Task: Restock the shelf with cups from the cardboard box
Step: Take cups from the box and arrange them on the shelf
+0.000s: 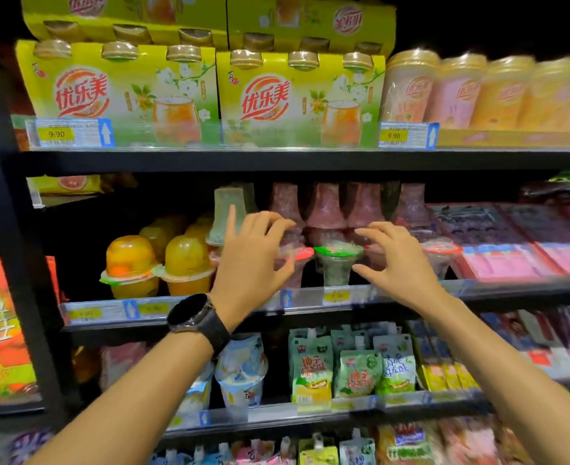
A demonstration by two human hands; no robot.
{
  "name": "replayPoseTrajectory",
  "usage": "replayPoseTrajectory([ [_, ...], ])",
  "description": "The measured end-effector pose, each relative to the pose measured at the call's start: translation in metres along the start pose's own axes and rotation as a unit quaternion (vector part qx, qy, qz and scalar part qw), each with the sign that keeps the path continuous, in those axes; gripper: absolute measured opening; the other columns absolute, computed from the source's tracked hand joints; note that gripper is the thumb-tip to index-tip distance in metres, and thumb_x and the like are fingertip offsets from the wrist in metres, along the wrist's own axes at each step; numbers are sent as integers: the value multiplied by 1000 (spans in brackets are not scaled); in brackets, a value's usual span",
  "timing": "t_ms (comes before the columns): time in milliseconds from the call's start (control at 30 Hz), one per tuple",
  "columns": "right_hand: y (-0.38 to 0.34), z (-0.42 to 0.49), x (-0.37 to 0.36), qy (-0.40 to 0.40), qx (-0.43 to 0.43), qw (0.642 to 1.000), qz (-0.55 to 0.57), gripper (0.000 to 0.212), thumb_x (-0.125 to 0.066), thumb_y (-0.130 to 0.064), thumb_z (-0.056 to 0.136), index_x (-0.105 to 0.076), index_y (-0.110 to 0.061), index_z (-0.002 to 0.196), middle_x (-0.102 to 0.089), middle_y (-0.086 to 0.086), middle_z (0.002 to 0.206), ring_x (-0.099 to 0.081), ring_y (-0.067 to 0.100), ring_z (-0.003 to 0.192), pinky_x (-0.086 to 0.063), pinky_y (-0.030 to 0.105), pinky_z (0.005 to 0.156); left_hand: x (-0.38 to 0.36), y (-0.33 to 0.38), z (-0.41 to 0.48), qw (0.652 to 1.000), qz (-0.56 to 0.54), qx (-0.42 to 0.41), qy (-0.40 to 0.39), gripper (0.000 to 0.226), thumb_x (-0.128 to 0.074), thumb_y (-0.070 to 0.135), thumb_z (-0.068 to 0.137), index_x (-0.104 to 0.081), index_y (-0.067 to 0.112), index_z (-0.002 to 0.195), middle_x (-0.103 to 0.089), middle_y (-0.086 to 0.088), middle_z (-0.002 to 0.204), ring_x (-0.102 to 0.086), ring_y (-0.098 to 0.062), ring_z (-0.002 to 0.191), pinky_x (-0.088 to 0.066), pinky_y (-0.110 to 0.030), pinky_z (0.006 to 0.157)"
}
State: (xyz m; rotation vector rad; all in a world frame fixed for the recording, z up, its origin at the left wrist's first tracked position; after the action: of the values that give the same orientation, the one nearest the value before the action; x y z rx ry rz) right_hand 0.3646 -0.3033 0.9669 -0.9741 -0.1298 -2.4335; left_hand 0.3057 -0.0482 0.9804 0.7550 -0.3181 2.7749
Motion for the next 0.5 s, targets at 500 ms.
replayPoseTrajectory([
  [500, 43, -3, -4, 4, 79, 996, 47, 51, -70, -22, 82, -57, -24, 131, -52, 0, 131, -49, 23, 118, -42, 39, 96, -36, 30, 18, 990, 75, 16, -117, 56, -79, 36, 76, -58, 22, 126, -64, 0, 115, -59, -25, 105, -40, -44, 105],
])
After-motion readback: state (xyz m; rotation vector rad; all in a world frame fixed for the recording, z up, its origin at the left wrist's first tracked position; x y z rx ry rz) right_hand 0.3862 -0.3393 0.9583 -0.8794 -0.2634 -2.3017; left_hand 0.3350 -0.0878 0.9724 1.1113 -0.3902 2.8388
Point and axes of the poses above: each hand's wrist, its own z-axis towards the middle knuckle, its own x-axis out of the back of the hand, y = z × x, the point moved 1 cm from there along z, towards the middle knuckle
